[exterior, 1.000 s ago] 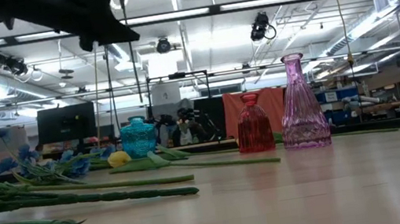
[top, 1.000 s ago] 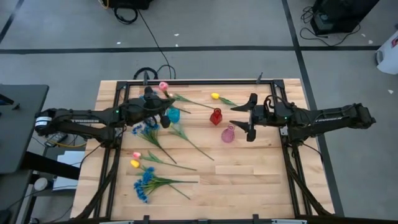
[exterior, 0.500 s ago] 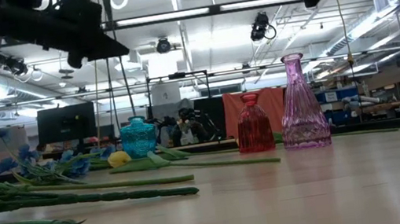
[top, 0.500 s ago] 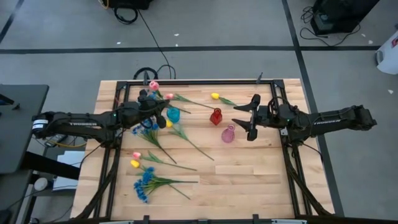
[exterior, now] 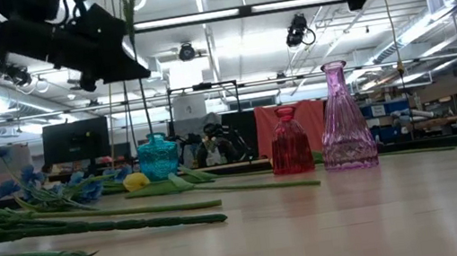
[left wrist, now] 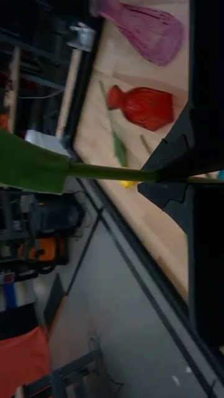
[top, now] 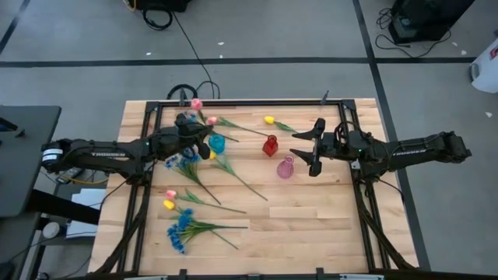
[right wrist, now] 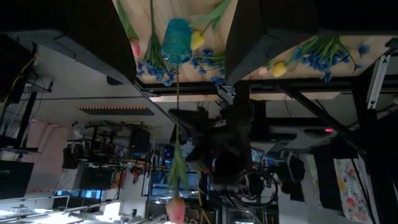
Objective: Sort flowers into vase by color
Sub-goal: Put the middle pink flower into the blue vase
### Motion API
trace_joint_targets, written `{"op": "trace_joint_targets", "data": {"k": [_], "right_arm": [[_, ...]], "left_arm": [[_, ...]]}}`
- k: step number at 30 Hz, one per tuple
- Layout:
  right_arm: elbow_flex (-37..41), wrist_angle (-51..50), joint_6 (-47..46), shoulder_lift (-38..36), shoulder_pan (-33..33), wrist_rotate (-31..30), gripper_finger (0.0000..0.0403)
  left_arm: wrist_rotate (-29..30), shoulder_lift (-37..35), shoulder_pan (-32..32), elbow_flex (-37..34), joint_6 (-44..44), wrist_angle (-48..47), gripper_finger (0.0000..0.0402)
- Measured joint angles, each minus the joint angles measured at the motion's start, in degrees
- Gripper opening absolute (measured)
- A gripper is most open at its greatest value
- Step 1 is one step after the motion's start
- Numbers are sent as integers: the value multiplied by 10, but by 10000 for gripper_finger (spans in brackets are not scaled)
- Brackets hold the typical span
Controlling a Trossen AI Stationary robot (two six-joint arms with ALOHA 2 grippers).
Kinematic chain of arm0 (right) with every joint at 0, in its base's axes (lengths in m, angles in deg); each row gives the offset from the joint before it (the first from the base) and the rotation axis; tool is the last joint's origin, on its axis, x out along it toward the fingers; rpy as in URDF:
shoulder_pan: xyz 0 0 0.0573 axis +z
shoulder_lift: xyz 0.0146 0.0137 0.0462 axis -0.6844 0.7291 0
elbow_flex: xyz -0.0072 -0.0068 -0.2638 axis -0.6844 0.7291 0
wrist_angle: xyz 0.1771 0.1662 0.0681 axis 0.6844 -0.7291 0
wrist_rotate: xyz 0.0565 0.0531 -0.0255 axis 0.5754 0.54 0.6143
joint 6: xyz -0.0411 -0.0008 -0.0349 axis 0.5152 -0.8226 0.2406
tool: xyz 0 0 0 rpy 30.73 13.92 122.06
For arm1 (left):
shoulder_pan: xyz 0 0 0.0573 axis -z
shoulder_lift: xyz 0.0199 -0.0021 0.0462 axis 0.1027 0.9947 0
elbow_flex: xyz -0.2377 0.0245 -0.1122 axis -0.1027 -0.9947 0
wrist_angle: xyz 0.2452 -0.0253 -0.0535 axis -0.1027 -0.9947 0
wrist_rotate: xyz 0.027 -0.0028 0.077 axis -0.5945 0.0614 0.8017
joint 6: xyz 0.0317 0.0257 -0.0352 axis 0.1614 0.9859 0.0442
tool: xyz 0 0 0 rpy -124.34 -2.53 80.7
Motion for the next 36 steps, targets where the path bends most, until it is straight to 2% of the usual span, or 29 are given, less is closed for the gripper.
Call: {"op": "trace_joint_targets", "data": {"k": [7, 12, 20, 31, 36], "right_arm": [[0, 0, 1, 0, 0, 0, 255], [0, -6, 4, 0, 0, 0, 255], [0, -7, 3, 0, 0, 1, 255], [0, -17, -13, 0, 1, 1, 255], [0, -18, -13, 3, 1, 1, 255]], "left_arm": [[-6, 62, 0, 0, -10, 49, 12], [-7, 90, 0, 0, -24, 49, 12], [-9, 95, 2, 0, -30, 49, 12], [-49, 115, 2, 0, -43, 29, 12], [-58, 123, 2, 0, -57, 36, 36]]}}
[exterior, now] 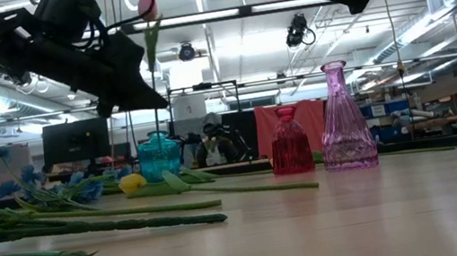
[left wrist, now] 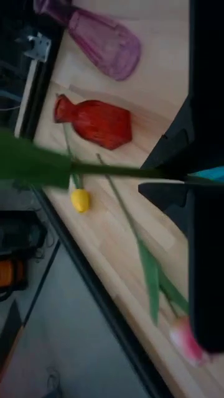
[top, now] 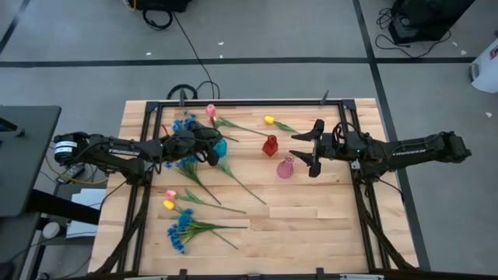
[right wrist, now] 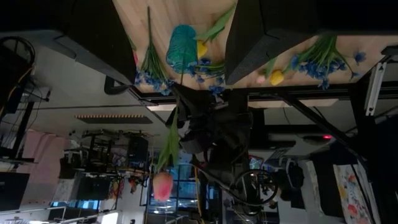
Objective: Sort flowers into vase by color
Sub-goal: Put the middle pink flower into the blue vase, then put the middle yellow flower into the pink vase
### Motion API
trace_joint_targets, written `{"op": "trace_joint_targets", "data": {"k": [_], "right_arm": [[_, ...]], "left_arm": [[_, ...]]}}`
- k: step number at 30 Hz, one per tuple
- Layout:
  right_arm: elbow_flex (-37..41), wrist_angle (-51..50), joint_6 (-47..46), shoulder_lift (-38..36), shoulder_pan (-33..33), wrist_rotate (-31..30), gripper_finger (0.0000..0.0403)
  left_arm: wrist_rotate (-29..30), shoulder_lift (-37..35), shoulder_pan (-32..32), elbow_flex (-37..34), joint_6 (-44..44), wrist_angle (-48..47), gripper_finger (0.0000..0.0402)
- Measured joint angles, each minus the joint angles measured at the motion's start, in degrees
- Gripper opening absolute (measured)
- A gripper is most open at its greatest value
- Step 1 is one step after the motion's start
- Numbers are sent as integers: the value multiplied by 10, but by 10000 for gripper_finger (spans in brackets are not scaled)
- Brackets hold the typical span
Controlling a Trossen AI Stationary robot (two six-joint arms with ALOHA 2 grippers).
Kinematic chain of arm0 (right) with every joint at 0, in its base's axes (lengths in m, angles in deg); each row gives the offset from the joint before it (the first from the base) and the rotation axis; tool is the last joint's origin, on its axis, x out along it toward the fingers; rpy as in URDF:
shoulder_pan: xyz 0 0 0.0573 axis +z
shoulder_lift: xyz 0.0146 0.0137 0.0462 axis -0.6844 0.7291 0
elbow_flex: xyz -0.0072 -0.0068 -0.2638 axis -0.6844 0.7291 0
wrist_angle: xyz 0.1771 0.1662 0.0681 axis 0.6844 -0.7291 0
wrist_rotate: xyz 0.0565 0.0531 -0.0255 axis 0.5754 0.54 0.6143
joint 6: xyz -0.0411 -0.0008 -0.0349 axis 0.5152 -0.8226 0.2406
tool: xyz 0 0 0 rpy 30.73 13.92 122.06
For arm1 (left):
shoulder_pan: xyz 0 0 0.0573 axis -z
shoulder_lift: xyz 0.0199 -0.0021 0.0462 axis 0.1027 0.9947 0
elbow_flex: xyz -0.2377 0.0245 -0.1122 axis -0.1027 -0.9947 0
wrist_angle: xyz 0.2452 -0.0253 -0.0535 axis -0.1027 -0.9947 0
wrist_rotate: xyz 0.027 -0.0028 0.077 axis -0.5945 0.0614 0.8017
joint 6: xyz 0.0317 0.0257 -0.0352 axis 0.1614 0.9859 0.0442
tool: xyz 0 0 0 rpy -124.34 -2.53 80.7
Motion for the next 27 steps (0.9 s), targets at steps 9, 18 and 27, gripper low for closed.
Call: {"op": "trace_joint_targets", "data": {"k": [9, 18, 27], "right_arm": [[0, 0, 0, 3, 0, 0, 255], [0, -1, 0, 3, 0, 0, 255], [0, -2, 0, 3, -1, -9, 255]], "left_arm": [[-12, 0, 0, 0, 17, 13, 132], [-12, -32, 0, 0, 62, -9, 147], [-38, -117, 11, 35, 60, -211, 147]]}}
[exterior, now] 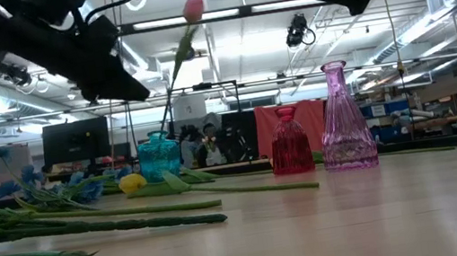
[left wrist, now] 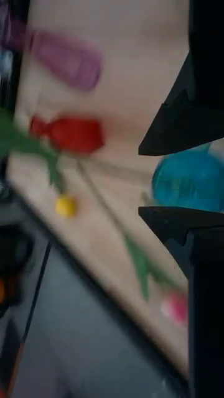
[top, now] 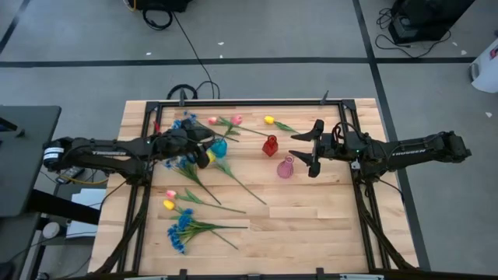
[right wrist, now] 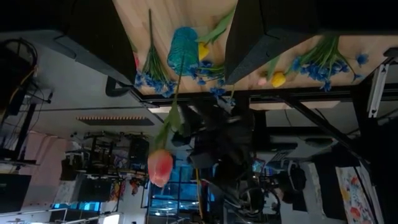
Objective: Sort flowers into vase by color
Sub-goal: Put the middle yellow flower into the pink vase
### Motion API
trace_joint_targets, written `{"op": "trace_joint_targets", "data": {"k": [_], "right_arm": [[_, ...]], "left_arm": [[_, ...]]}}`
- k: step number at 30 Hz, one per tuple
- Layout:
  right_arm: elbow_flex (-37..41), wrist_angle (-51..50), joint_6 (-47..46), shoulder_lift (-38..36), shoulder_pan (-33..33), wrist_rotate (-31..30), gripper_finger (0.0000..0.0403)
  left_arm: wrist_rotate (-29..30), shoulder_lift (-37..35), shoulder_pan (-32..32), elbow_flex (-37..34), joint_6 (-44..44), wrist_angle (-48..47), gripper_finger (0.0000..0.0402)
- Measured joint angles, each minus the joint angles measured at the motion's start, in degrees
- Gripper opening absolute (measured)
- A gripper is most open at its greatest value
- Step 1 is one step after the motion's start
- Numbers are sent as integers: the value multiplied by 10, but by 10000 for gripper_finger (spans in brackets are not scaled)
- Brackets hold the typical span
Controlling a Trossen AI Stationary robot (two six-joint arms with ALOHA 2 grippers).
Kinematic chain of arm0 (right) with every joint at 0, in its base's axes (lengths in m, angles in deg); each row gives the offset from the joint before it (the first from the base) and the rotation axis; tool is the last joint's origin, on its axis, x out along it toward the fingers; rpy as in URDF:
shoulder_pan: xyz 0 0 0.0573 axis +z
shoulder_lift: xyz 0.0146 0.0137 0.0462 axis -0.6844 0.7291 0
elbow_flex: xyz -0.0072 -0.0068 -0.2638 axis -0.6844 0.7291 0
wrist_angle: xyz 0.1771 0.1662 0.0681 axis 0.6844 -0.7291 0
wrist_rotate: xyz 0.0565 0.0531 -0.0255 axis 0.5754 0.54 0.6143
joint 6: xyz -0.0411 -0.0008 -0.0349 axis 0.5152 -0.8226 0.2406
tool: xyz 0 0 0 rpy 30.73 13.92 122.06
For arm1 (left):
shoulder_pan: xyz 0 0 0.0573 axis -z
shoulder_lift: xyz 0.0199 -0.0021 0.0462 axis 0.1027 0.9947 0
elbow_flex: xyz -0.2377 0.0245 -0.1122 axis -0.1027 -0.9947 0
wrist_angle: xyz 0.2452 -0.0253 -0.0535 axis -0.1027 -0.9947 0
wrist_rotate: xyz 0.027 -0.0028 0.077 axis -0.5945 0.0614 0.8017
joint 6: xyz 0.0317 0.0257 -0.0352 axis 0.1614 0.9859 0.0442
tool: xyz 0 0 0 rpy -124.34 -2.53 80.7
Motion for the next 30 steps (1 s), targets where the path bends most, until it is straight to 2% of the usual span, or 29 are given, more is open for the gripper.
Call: {"op": "trace_joint_targets", "data": {"k": [2, 4, 9, 13, 17, 20, 30], "right_arm": [[0, 0, 0, 0, -1, -7, 255], [0, 0, 2, 0, -3, -10, 255], [0, 4, -1, 0, -12, -8, 255], [0, -3, -6, 1, -14, -7, 254], [0, -2, -18, 20, -14, 0, 248], [0, -3, -26, 40, -13, 13, 244], [0, 6, -24, 57, 12, 17, 235]], "left_arm": [[-46, 2, 20, 10, -13, -29, 147], [-65, 17, 49, 16, -16, -40, 147], [-66, 63, 118, 18, -26, -24, 147], [-66, 136, 160, 20, -45, 55, 147], [-62, 222, 174, 62, -43, 67, 147], [-59, 282, 173, 111, -25, 41, 147], [-31, 430, 159, 260, 79, -166, 147]]}}
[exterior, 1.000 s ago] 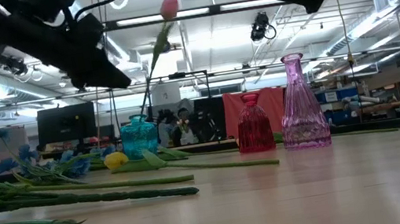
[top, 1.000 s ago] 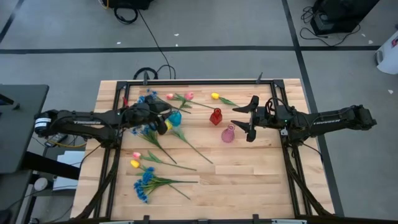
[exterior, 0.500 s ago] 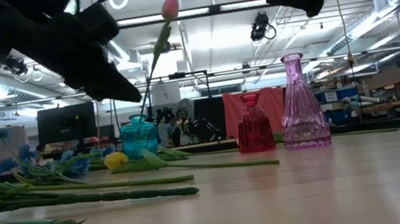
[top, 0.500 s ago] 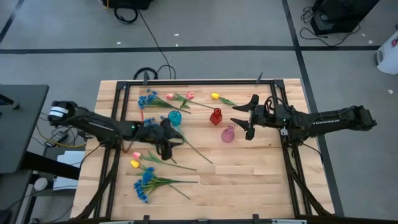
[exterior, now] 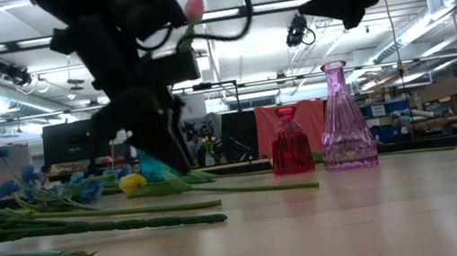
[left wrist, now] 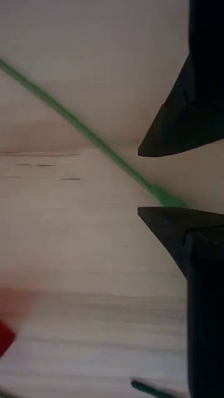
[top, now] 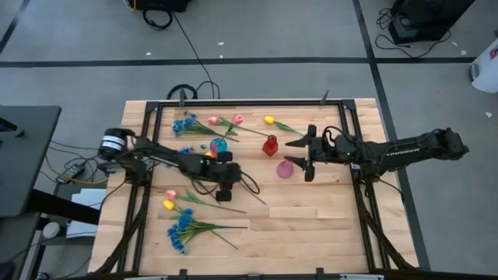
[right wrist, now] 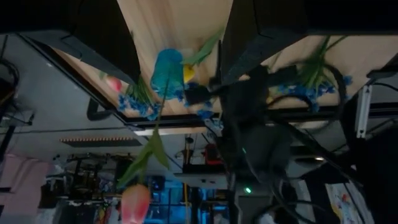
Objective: Sort flowers into vase by color
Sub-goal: Put the middle yellow flower into the pink vase
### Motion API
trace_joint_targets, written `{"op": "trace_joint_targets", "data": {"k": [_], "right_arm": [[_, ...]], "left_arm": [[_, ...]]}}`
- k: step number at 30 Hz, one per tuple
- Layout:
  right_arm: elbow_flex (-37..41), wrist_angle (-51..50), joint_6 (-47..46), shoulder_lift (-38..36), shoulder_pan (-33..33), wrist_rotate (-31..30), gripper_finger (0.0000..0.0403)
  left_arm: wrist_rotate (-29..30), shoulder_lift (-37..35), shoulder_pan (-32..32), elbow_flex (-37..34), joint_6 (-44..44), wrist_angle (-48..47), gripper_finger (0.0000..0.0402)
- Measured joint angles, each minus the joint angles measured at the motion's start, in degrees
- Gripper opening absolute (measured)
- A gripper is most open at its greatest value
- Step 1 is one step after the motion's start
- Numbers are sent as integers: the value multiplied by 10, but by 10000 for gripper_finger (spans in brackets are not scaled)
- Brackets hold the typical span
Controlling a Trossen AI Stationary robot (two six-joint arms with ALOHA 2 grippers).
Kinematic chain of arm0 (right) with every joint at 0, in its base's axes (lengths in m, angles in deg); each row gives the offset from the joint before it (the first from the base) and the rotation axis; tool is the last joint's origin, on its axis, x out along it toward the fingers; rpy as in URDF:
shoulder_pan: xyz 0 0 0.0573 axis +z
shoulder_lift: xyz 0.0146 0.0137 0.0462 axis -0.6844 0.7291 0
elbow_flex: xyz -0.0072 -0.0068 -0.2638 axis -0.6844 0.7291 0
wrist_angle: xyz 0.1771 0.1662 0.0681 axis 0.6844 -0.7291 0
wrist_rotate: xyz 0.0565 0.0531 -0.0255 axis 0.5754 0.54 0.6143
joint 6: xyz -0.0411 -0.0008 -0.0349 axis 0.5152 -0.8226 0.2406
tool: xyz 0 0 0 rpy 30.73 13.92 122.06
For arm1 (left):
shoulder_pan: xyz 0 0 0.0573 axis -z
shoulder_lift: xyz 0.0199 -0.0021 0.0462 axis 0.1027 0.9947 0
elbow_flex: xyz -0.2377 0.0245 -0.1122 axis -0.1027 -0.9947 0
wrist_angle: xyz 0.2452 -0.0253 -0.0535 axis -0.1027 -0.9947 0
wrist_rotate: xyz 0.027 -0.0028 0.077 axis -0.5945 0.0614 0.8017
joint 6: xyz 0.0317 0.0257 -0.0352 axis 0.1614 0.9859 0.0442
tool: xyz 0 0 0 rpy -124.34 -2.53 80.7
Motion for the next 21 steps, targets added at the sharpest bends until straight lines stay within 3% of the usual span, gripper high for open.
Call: {"op": "trace_joint_targets", "data": {"k": [9, 17, 21], "right_arm": [[0, 7, 12, 0, 20, -4, 235], [0, 20, 14, 0, 25, -5, 235], [0, 21, 10, 0, 31, -5, 235]], "left_arm": [[0, 52, -6, 18, 31, -11, 138], [-14, 50, -6, 18, 30, -18, 13], [-16, 49, -4, 18, 30, -18, 12]]}}
